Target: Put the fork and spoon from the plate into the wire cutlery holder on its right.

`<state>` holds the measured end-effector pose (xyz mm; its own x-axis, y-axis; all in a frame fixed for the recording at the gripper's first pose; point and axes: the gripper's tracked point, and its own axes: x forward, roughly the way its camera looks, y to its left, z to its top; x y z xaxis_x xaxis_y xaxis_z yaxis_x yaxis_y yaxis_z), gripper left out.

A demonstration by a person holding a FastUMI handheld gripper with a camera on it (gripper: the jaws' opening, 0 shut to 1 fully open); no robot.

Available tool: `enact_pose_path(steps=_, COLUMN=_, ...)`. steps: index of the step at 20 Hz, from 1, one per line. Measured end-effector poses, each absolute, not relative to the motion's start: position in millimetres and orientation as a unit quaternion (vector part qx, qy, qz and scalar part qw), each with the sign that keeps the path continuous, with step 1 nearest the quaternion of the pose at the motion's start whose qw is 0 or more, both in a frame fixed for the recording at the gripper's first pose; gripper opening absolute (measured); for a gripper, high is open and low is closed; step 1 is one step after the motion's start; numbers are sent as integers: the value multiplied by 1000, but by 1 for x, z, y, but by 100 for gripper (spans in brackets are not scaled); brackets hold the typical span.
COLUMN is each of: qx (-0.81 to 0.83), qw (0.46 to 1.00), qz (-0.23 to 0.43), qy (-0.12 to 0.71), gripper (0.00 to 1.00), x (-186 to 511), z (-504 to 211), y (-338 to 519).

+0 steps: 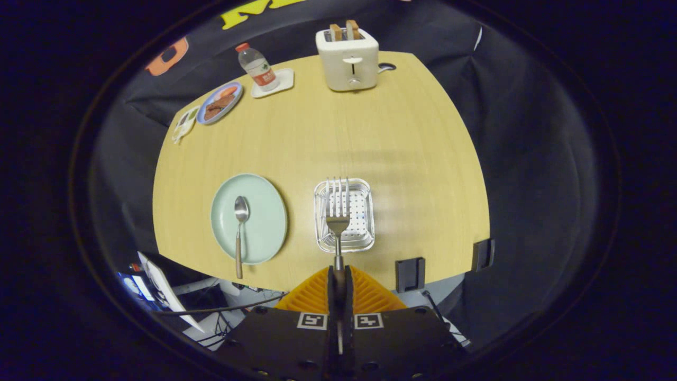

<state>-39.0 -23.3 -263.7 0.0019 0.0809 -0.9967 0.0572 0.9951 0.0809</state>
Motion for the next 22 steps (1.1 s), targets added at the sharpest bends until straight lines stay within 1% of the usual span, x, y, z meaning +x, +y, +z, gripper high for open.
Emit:
enact_pose_path(steps=6, qx=74, qw=662, qz=16, qy=746, gripper=4, x=-43, z=-283, y=-22)
enact_pose_path(steps=14, qx=89, qw=633, qz=-13, qy=769, gripper=6, x=-33, z=-302, y=-25)
enact_pose_path(steps=15, qx=93, qw=632, qz=-17, qy=769, gripper=8, x=-30, z=-304, y=-26)
enact_pose_path(steps=18, qx=104, qw=632, qz=-22, qy=768, gripper=9, x=-25, z=-306, y=-26)
enact_pose_path(steps=19, qx=109, qw=631, qz=-22, qy=768, gripper=11, x=-24, z=-307, y=-25)
enact_pose_path(steps=20, qx=113, qw=630, qz=-22, qy=768, gripper=11, x=-24, z=-305, y=-24)
enact_pose_path(steps=22, qx=116, qw=639, qz=-19, qy=760, gripper=17, x=-21, z=-305, y=-21)
